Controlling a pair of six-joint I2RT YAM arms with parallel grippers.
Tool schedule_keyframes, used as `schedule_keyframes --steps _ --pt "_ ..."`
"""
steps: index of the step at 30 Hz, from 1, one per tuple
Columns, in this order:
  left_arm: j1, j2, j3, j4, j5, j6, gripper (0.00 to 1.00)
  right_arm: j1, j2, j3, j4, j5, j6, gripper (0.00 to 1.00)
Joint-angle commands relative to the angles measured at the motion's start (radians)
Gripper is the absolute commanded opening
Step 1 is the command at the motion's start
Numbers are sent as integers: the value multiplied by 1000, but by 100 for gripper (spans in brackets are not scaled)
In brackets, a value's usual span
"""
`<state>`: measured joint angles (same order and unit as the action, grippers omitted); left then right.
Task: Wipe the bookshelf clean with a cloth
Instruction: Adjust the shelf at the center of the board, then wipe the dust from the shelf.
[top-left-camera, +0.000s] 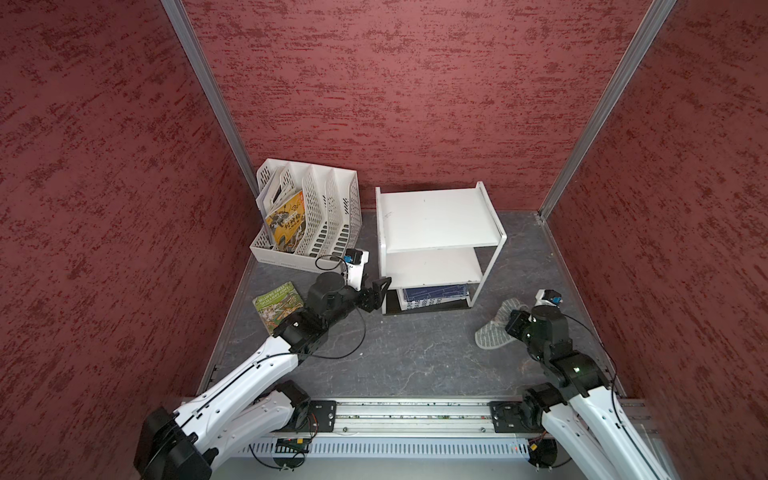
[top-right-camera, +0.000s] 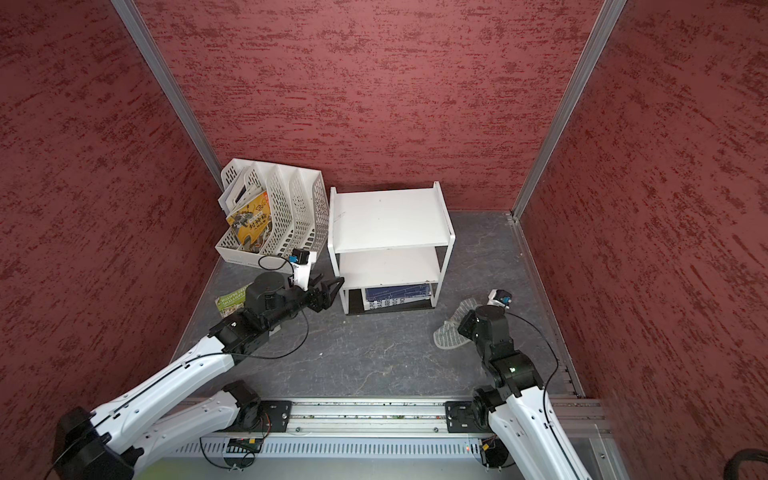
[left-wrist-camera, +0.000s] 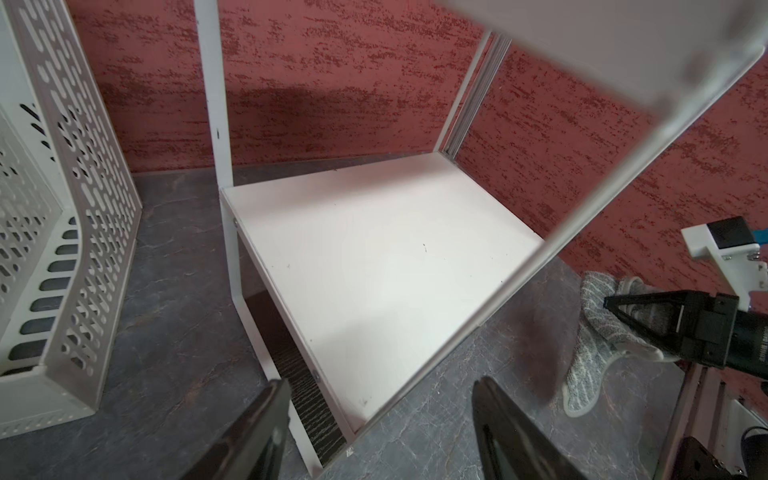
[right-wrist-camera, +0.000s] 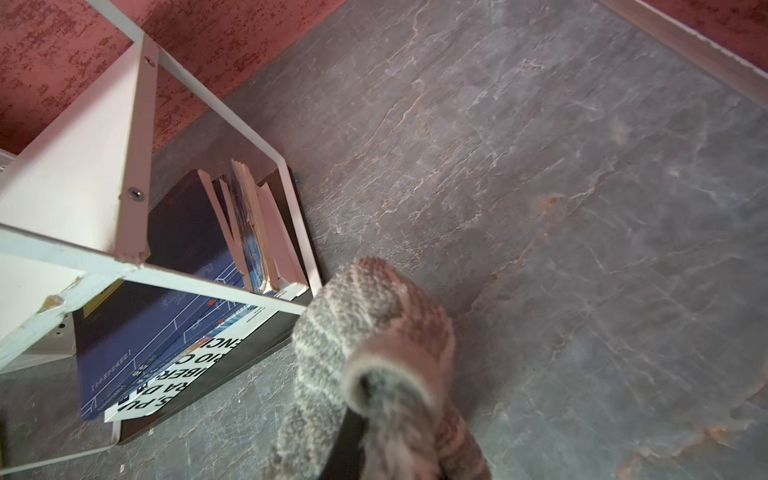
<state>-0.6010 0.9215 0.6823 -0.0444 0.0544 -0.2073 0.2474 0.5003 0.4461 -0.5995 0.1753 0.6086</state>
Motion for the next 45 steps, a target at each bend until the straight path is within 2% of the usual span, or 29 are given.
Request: schedule_keyframes --steps 1,4,10,12,15,19,21,24,27,30,38,42,45 --pt "45 27 50 26 43 24 62 -40 17 23 65 -90 -49 0" --pt "111 59 63 35 111 10 55 -74 37 21 121 -150 -71 0" --pt "240 101 60 89 240 -24 54 -100 129 -1 300 -346 -81 0" --pt "254 111 61 107 275 -16 55 -101 170 -12 390 -429 -63 0" --pt "259 140 68 127 355 1 58 -100 231 -14 509 -483 -29 0" --pt "253 189 85 148 440 9 60 -100 271 27 544 -521 -4 0" --pt "247 211 92 150 446 9 58 -101 279 41 548 -522 2 0" --pt "236 232 96 153 449 11 50 -100 301 38 572 -527 16 0" --pt "225 240 99 149 447 22 40 -100 348 -2 655 -559 47 0" --pt "224 241 98 149 441 24 37 -98 441 -52 761 -576 75 0" --pt "221 232 92 144 435 23 37 -50 816 -130 1043 -568 133 0" --pt "221 195 77 118 405 20 47 -39 978 -146 1202 -580 179 0" --pt "226 144 51 84 364 18 56 -39 996 -146 1282 -613 209 0"
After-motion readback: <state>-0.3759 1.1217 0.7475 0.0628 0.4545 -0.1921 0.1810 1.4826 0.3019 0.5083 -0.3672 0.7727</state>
